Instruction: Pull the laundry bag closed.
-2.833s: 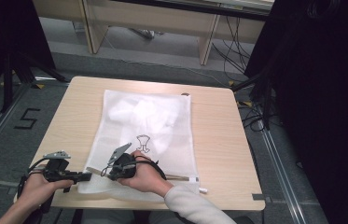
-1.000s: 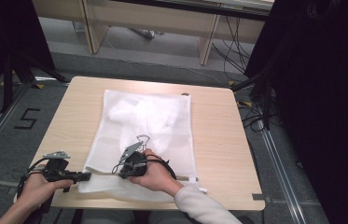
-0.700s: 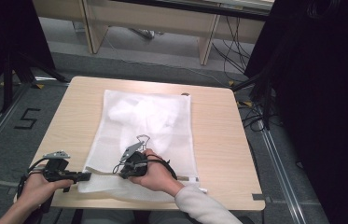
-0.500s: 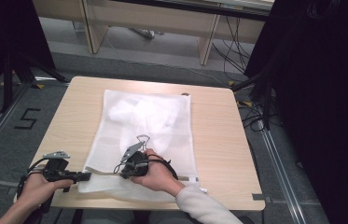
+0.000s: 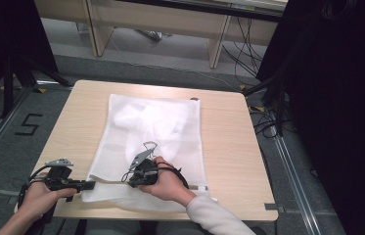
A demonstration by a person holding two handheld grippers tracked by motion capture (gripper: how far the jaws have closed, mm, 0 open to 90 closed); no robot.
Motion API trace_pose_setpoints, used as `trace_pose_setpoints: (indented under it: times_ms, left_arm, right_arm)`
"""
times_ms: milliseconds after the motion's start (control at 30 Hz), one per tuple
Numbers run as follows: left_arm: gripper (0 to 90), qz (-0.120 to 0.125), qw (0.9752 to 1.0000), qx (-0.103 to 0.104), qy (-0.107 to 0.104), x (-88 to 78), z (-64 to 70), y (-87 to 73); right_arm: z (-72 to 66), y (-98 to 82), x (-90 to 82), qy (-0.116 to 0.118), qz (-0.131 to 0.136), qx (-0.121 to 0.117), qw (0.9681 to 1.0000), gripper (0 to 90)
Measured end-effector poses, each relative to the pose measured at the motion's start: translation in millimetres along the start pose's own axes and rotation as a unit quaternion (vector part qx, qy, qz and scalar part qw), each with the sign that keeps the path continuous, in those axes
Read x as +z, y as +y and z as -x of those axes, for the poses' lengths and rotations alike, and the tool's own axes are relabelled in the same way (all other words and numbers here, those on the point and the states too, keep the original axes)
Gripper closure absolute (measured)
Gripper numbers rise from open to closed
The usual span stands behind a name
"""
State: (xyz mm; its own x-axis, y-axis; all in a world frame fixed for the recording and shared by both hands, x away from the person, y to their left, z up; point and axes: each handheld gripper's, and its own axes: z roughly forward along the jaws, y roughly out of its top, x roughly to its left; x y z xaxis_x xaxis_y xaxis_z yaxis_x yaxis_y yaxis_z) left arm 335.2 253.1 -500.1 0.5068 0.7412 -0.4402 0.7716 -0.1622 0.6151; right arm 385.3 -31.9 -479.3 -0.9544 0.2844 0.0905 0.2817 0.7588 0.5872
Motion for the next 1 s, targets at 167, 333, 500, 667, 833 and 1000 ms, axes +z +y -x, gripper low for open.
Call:
trace_pose_setpoints:
  times_ms: [167,333,500,667,833,1000]
  left_arm:
    - [85.4,0.002,1.0,0.001,0.0,0.1,0.0,0.0]
    - [85.5,0.001,1.0,0.002,0.0,-0.3,-0.5,0.0]
    - [85.4,0.0,1.0,0.003,0.003,-0.4,-0.6,0.0]
    - [85.4,0.002,1.0,0.004,0.005,0.0,-0.1,0.1]
    - [85.4,0.001,1.0,0.003,0.007,0.2,-0.1,0.0]
    - [85.4,0.001,0.9999,0.005,0.009,0.2,-0.2,-0.2]
  right_arm:
    - [0.2,-1.0,-1.6,0.002,0.001,0.001,1.0,82.7]
    - [0.5,-1.2,-2.6,-0.003,0.004,-0.003,1.0,82.7]
    - [2.3,-3.6,-5.0,-0.003,0.0,0.002,1.0,82.7]
    - [2.9,-6.0,-6.9,-0.005,0.004,0.003,1.0,82.7]
    - [3.6,-6.7,-8.9,-0.007,0.002,0.004,1.0,82.7]
    - [4.5,-7.8,-9.0,-0.008,0.003,0.004,1.0,82.7]
